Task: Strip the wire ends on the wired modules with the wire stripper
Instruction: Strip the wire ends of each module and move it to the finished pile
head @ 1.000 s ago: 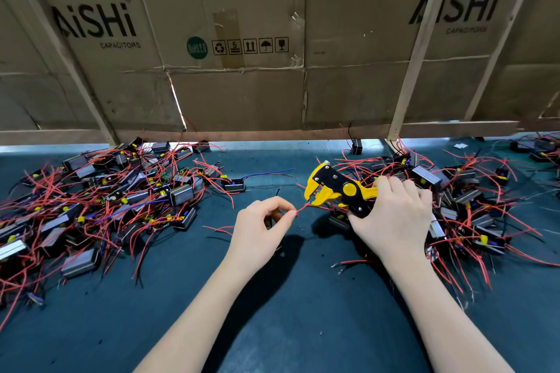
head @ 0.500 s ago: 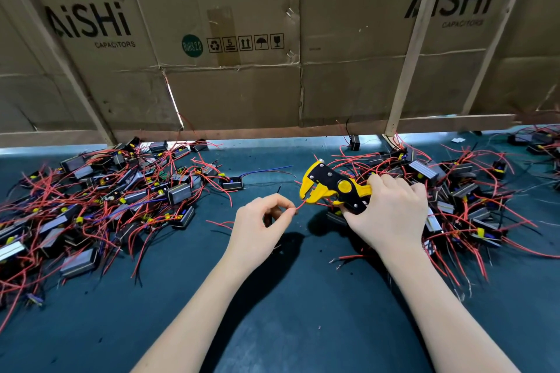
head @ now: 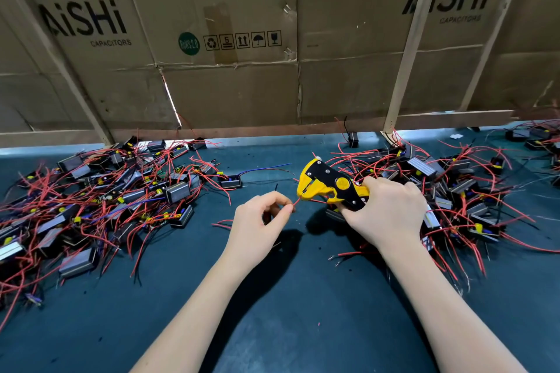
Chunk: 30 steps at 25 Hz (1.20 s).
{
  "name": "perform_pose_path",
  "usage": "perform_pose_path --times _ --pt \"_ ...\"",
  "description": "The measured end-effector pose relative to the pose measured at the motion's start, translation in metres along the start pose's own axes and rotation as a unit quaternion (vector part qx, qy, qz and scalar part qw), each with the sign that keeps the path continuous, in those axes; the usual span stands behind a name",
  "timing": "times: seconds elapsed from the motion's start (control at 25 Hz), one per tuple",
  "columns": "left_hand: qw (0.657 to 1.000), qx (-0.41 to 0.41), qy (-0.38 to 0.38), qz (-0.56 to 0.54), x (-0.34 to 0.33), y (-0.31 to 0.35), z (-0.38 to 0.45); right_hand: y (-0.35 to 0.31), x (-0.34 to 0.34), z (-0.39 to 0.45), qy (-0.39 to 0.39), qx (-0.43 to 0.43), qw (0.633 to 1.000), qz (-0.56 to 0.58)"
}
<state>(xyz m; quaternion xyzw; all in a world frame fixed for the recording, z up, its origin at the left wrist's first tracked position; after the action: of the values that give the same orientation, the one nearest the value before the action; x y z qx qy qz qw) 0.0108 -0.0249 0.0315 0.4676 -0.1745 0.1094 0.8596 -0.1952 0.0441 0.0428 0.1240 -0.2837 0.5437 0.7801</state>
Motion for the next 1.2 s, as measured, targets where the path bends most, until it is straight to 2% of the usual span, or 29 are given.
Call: perform_pose_path --times 0.12,0.24,0.4,0.56,0.64,0.72,0.84,1.0,1.2 --pt "1.000 0.004 -0.007 -0.009 0.001 0.000 0.000 -0.001 -0.002 -0.002 -0.031 -0.020 0.999 -0.026" --pt "1.000 -0.006 0.000 0.004 0.001 0.000 -0.001 -0.001 -0.001 -0.002 -0.029 -0.030 0.999 -0.027" --pt "0.998 -0.034 0.047 -0.009 0.006 0.002 0.000 0.001 -0.001 -0.002 -0.027 -0.041 0.998 -0.031" --pt "0.990 0.098 0.064 -0.080 0.002 -0.010 0.000 0.000 -0.002 -0.004 0.023 -0.042 0.999 0.019" --pt "0.984 0.124 0.066 -0.110 0.002 -0.012 0.000 0.002 -0.003 -0.005 0.037 -0.062 0.997 0.019" --pt "0.981 0.131 0.048 -0.136 0.003 -0.012 0.001 0.002 -0.005 -0.005 0.043 -0.071 0.996 0.017" --pt "0.981 0.122 -0.024 -0.150 -0.002 -0.009 0.000 -0.002 -0.009 -0.005 0.031 -0.062 0.998 0.006" --pt "0.993 0.062 -0.068 -0.072 -0.008 -0.007 -0.003 -0.006 -0.010 -0.006 0.037 -0.026 0.999 -0.001" --pt "0.992 0.066 -0.093 -0.045 -0.009 -0.010 -0.004 -0.012 -0.009 -0.006 0.053 0.011 0.998 0.011"
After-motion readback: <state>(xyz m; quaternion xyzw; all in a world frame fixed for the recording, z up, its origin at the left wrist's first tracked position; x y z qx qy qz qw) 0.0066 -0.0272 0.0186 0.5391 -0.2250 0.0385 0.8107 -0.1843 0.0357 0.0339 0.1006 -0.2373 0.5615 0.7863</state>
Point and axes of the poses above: each hand's wrist, its own z-axis towards the middle knuckle, its own x-axis out of the back of the hand, y = z × x, the point moved 4 cm from there along z, towards the middle knuckle, and after that the axes turned 14 degrees about y, right-handed, at the moved point
